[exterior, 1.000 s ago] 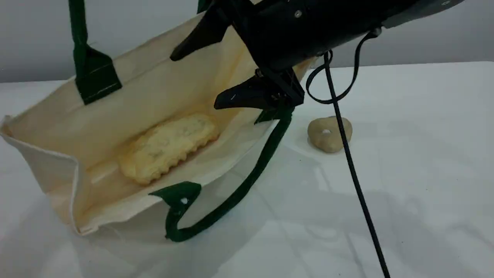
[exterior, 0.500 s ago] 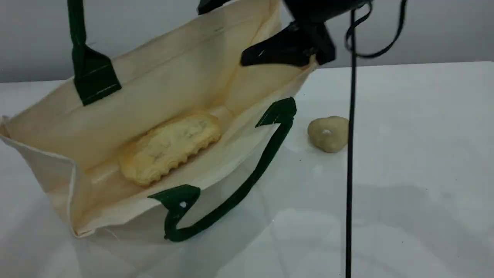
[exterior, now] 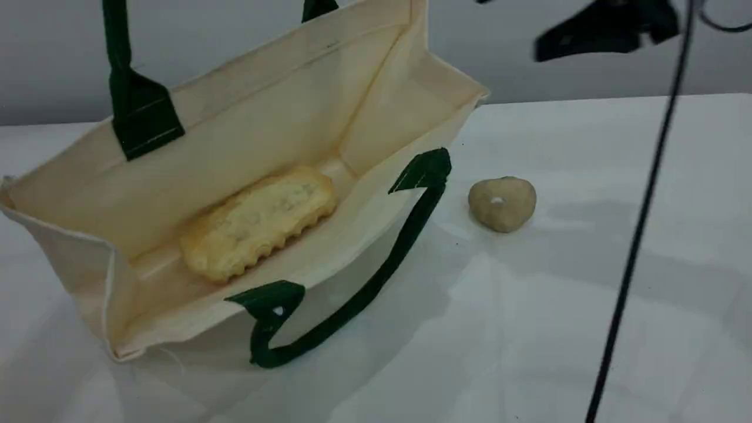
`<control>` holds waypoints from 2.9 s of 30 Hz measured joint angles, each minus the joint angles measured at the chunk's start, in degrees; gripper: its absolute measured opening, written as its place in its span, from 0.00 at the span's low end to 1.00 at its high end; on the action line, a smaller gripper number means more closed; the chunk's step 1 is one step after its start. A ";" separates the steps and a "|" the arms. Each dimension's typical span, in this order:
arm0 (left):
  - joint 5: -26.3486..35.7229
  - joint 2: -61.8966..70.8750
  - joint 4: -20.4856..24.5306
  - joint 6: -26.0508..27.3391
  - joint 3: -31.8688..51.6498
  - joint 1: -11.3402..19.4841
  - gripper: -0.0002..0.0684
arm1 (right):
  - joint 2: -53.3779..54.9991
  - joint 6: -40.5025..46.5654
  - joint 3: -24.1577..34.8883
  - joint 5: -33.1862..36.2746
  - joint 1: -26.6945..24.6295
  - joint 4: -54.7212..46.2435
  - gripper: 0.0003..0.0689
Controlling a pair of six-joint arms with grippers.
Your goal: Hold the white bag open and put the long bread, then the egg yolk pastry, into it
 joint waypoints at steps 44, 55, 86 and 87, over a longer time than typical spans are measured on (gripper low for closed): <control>0.00 0.00 -0.05 0.00 0.00 0.00 0.13 | 22.01 -4.80 -4.83 -8.42 0.18 -3.39 0.79; 0.00 0.00 -0.11 0.00 0.00 0.00 0.13 | 24.73 -7.19 -5.67 -9.04 0.18 0.10 0.79; 0.00 0.00 -0.17 0.00 0.00 0.00 0.13 | 30.77 -7.19 -10.78 -11.74 5.85 -1.69 0.20; 0.00 0.00 -0.17 0.00 0.00 0.00 0.13 | 30.73 -7.19 -10.78 -11.68 5.78 -1.76 0.17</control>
